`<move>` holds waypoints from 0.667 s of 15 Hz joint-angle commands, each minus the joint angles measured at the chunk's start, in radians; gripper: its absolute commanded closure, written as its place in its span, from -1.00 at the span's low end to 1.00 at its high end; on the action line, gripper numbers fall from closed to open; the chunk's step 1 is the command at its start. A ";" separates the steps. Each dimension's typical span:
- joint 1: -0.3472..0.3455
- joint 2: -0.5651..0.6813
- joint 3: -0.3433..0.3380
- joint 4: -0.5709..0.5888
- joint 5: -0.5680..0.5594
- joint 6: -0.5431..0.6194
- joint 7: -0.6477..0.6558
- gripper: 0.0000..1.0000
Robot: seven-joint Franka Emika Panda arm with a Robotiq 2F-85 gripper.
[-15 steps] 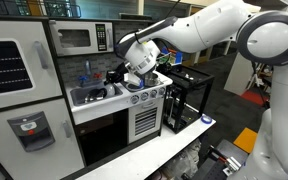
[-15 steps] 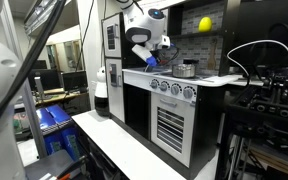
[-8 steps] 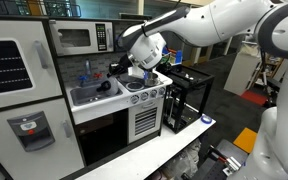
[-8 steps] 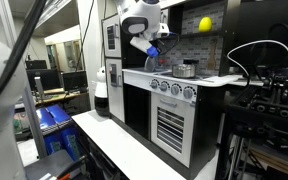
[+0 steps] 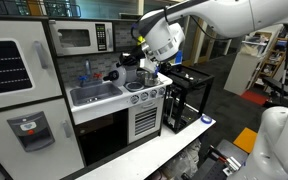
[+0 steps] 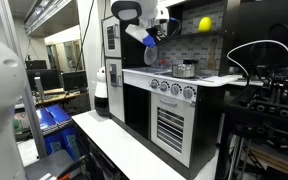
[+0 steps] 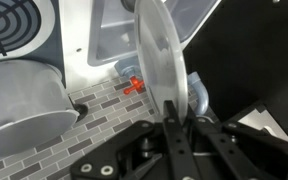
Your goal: Remove the lid from the sink and put it on the stove
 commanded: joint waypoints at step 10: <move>-0.026 -0.295 -0.135 -0.297 0.327 -0.225 -0.291 0.96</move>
